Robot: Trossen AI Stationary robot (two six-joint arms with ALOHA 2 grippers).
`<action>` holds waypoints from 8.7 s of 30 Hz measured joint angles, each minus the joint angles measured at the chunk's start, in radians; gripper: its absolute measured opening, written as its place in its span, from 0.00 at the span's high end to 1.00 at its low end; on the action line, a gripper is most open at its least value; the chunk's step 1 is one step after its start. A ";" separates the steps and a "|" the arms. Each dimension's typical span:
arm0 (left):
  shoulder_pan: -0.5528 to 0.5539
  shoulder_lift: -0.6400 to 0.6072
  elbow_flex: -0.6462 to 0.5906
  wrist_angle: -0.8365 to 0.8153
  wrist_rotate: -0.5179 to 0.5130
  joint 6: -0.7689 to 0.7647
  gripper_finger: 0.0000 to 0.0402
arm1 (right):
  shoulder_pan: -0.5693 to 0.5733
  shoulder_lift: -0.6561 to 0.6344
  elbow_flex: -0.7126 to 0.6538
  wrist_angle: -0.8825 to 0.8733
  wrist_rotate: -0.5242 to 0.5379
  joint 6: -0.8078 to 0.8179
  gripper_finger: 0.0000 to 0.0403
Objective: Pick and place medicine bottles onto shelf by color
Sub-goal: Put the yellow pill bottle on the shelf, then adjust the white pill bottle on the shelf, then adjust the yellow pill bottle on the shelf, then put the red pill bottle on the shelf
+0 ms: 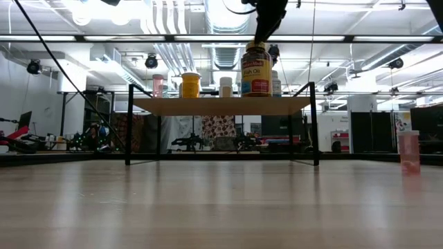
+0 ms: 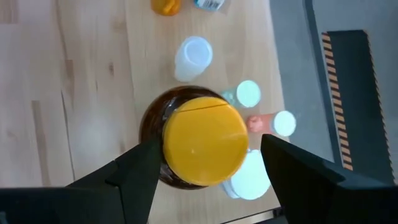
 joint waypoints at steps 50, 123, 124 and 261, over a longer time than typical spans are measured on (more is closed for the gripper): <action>0.000 0.001 0.006 0.002 -0.002 0.003 0.66 | -0.229 -0.247 -0.472 0.335 -0.180 -0.013 0.98; 0.000 0.001 0.006 0.004 0.000 0.003 0.66 | -0.115 -0.283 -0.501 0.486 -0.264 -0.041 0.98; 0.000 0.001 0.006 0.004 0.000 0.002 0.66 | -0.115 -0.286 -0.501 0.480 -0.264 -0.045 0.98; 0.012 0.470 0.017 0.579 0.044 -0.160 0.66 | 0.361 -0.545 -1.381 0.368 -0.175 1.053 0.64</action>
